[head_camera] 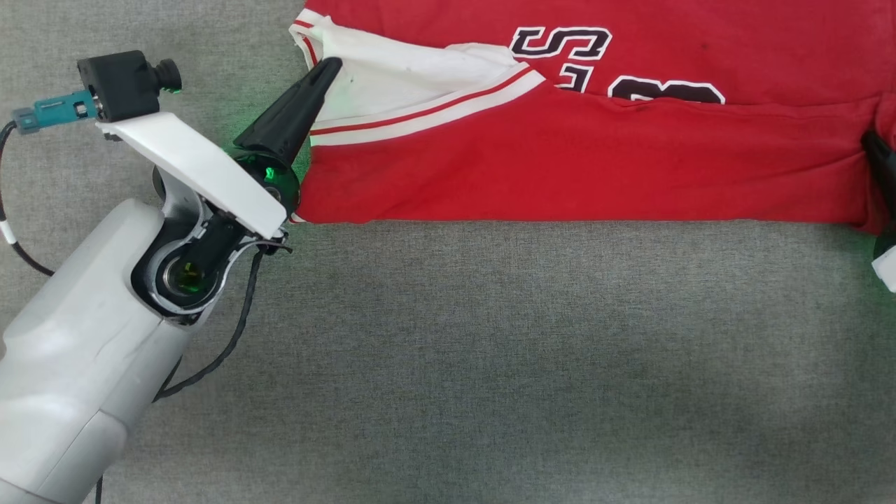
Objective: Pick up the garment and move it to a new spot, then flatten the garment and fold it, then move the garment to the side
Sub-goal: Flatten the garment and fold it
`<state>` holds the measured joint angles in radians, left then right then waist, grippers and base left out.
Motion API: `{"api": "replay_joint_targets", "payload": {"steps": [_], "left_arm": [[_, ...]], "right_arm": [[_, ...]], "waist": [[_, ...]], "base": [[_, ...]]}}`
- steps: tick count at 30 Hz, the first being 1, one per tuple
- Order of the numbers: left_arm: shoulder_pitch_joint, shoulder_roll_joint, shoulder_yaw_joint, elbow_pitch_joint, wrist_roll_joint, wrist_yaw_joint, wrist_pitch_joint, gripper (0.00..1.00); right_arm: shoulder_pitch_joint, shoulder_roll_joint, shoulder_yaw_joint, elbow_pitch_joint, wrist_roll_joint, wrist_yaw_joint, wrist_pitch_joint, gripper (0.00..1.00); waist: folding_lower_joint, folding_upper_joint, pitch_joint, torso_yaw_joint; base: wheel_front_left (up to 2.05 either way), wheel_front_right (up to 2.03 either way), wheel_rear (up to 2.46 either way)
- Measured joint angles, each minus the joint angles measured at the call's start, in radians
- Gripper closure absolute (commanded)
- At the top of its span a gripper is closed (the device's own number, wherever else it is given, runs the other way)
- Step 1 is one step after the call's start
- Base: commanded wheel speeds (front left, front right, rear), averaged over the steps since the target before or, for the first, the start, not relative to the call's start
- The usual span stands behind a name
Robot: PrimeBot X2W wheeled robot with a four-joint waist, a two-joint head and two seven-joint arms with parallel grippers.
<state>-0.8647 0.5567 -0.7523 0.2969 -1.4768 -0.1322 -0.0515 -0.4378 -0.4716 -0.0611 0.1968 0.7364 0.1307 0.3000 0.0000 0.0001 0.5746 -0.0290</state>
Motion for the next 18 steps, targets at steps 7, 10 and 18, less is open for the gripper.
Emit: {"api": "replay_joint_targets", "payload": {"steps": [7,10,18], "left_arm": [[-0.028,0.029,-0.090,0.023,0.067,0.000,-0.021,0.00],[-0.040,0.072,-0.137,0.025,0.118,0.001,-0.033,0.00],[-0.080,0.193,-0.272,-0.042,0.146,0.001,0.156,0.00]], "right_arm": [[-0.006,-0.010,0.033,0.037,-0.012,0.000,-0.038,0.00],[0.004,-0.007,0.023,0.047,-0.014,0.000,-0.065,0.00],[0.063,-0.012,-0.005,0.006,-0.025,0.000,-0.083,0.00]], "waist": [[0.0000,0.0000,-0.028,0.002],[0.0000,0.0000,-0.058,0.004],[0.0000,0.0000,-0.148,0.017]], "base": [[0.00,0.00,0.00],[0.00,0.00,0.00],[0.00,0.00,0.00]]}}
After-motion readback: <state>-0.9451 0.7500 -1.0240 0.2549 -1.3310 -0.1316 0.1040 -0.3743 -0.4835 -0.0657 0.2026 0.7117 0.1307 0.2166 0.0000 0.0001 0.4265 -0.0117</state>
